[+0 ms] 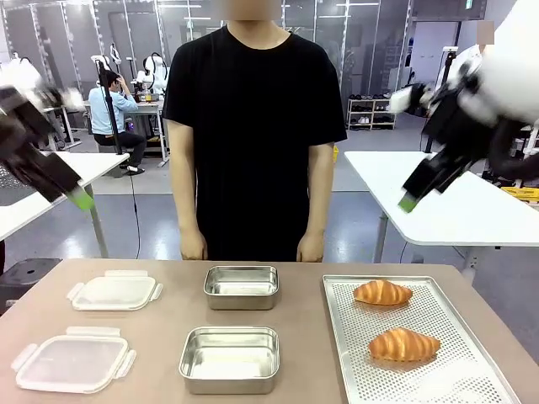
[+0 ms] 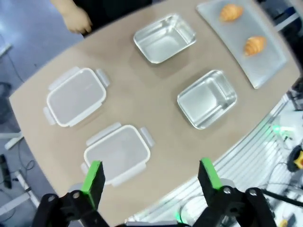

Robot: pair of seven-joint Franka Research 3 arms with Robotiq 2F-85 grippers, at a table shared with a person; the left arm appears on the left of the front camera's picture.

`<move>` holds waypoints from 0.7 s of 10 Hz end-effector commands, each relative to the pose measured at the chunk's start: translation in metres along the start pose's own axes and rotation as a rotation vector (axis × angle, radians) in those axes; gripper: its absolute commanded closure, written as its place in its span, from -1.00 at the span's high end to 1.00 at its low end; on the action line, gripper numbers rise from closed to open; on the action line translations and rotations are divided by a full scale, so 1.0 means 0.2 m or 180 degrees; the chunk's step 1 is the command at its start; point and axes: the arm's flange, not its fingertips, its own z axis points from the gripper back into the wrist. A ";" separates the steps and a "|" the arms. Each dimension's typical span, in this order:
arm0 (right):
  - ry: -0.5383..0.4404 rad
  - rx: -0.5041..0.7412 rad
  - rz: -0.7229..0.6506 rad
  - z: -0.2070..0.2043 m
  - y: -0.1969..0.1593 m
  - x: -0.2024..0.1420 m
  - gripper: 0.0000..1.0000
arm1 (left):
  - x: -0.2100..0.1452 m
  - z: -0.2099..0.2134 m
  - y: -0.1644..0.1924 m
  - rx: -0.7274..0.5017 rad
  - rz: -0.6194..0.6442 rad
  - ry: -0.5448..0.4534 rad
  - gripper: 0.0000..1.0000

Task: Place the bread into the airtight container.
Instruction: Pick up a Butter Roll and place it into an empty Airtight Container.

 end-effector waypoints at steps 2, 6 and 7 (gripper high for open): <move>-0.0208 -0.0007 0.0067 0.45 0.02 -0.10 1.00 | 0.01 0.49 -0.09 -0.0146 0.0060 -0.0183 1.00; -0.0393 -0.0066 0.0050 0.73 0.04 -0.27 1.00 | -0.06 0.79 -0.16 -0.0059 0.0109 -0.0409 1.00; -0.0449 -0.0100 0.0090 0.79 0.06 -0.30 1.00 | -0.07 0.84 -0.18 -0.0012 0.0101 -0.0468 1.00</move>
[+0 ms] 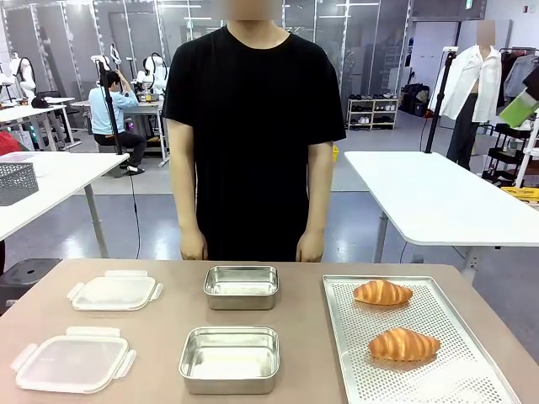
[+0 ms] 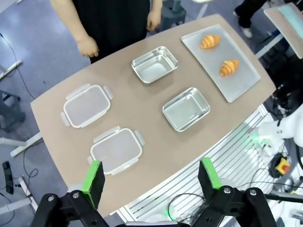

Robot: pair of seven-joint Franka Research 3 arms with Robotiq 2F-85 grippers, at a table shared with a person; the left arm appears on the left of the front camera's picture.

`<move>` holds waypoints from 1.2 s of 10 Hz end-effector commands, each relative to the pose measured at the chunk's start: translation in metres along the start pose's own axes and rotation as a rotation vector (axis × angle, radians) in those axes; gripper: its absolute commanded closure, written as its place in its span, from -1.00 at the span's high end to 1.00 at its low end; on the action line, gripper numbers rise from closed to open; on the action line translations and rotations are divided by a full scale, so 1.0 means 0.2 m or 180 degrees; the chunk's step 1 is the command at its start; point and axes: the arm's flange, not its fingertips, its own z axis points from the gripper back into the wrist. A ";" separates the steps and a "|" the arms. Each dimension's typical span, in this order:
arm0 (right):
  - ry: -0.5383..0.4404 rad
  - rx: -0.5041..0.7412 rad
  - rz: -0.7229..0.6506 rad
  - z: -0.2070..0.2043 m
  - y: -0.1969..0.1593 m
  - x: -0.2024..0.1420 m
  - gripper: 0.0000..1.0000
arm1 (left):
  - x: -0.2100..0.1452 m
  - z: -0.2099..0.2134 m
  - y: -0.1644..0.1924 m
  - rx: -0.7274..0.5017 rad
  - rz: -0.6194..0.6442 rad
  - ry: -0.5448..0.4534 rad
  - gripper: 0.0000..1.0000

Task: Place the bread into the airtight container.
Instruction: Pick up a Butter Roll and place it into an empty Airtight Container.

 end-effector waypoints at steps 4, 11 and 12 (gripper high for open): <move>0.0000 0.0065 -0.0020 0.04 -0.02 -0.06 1.00 | -0.01 0.09 -0.07 0.0069 0.0098 -0.0003 1.00; -0.0008 0.0013 -0.0021 0.04 -0.01 -0.04 1.00 | -0.01 0.07 -0.05 0.0081 0.0045 -0.0066 1.00; -0.0008 0.0013 -0.0021 0.04 -0.01 -0.04 1.00 | -0.01 0.07 -0.05 0.0081 0.0045 -0.0066 1.00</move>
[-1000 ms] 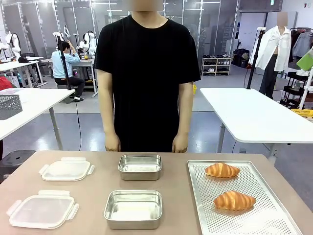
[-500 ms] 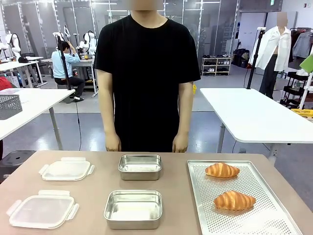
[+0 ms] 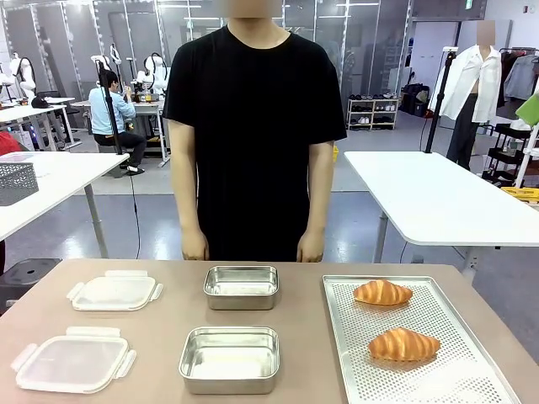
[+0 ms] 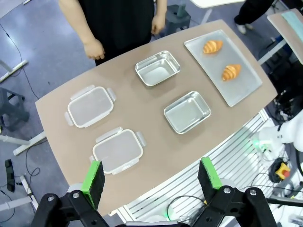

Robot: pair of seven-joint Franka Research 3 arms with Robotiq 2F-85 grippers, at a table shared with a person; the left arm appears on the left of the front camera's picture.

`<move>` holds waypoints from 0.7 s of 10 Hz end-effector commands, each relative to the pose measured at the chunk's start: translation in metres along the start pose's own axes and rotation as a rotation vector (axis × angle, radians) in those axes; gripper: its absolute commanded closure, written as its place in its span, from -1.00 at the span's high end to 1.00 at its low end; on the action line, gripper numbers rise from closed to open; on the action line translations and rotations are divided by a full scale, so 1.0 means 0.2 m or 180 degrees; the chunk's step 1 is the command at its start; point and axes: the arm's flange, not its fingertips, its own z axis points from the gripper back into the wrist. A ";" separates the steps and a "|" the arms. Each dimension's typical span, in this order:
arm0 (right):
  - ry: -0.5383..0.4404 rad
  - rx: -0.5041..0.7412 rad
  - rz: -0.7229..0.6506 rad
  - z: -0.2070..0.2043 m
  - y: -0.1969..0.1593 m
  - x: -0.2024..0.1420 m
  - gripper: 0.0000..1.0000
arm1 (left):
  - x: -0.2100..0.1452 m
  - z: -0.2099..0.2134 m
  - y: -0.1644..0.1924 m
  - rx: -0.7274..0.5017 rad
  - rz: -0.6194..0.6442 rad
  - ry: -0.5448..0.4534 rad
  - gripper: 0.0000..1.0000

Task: Place the bread into the airtight container.
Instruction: Pick up a Butter Roll and place it into an empty Airtight Container.

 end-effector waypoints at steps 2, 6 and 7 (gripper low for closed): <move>0.0199 -0.0091 0.0343 0.00 0.01 0.01 1.00 | 0.00 0.00 0.00 -0.0003 -0.0005 0.0001 1.00; 0.0389 -0.0107 0.2194 -0.22 0.06 -0.05 1.00 | 0.00 0.00 0.00 -0.0003 -0.0005 0.0001 1.00; 0.0476 0.0063 0.2160 -0.35 0.06 -0.03 1.00 | 0.00 0.00 0.00 -0.0003 -0.0005 0.0001 1.00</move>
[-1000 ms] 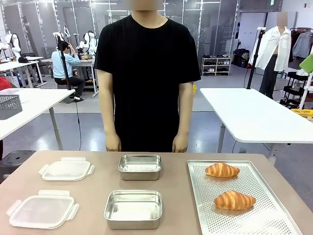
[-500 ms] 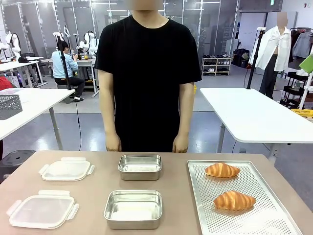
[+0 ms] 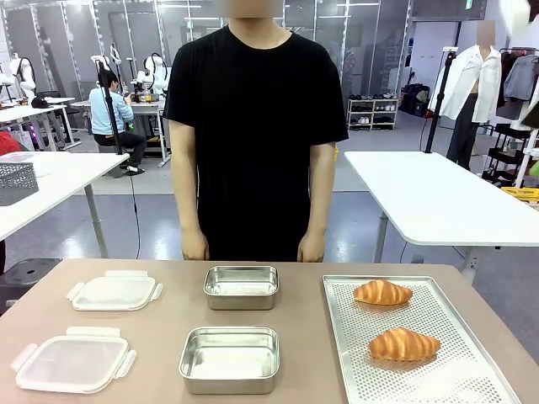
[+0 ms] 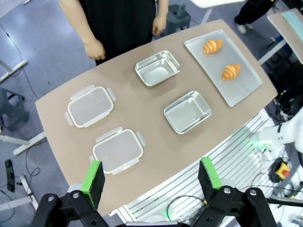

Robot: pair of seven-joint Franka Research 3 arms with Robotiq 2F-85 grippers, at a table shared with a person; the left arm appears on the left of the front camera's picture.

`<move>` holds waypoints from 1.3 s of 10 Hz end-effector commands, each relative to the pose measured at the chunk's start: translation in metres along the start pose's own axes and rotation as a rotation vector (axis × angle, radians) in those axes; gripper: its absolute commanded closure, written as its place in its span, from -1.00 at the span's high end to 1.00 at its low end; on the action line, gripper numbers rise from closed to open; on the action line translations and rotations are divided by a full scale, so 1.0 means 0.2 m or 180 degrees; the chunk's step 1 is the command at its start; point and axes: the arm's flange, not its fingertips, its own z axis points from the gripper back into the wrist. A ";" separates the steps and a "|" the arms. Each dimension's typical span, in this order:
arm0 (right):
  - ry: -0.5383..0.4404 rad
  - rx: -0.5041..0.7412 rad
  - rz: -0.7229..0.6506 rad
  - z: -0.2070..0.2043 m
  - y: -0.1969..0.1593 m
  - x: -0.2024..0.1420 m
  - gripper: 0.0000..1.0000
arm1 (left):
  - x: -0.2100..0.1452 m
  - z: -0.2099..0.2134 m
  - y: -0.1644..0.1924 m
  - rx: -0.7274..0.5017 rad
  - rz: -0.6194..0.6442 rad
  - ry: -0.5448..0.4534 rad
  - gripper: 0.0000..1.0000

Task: Place the bread into the airtight container.
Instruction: Pick up a Butter Roll and place it into an empty Airtight Container.

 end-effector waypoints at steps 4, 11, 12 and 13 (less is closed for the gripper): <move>0.0093 0.0668 0.0178 -0.59 -0.08 0.06 1.00 | 0.00 0.00 0.00 -0.0003 -0.0005 -0.0001 1.00; 0.0313 0.0949 0.0317 -1.31 -0.12 -0.04 1.00 | 0.00 0.00 0.00 -0.0003 -0.0005 -0.0001 1.00; 0.0299 0.0997 0.0369 -1.35 -0.11 -0.05 1.00 | 0.00 0.00 0.00 -0.0003 -0.0005 -0.0001 1.00; 0.0384 0.1115 0.0505 -1.37 -0.10 -0.06 1.00 | 0.00 0.00 0.00 -0.0003 -0.0005 -0.0001 1.00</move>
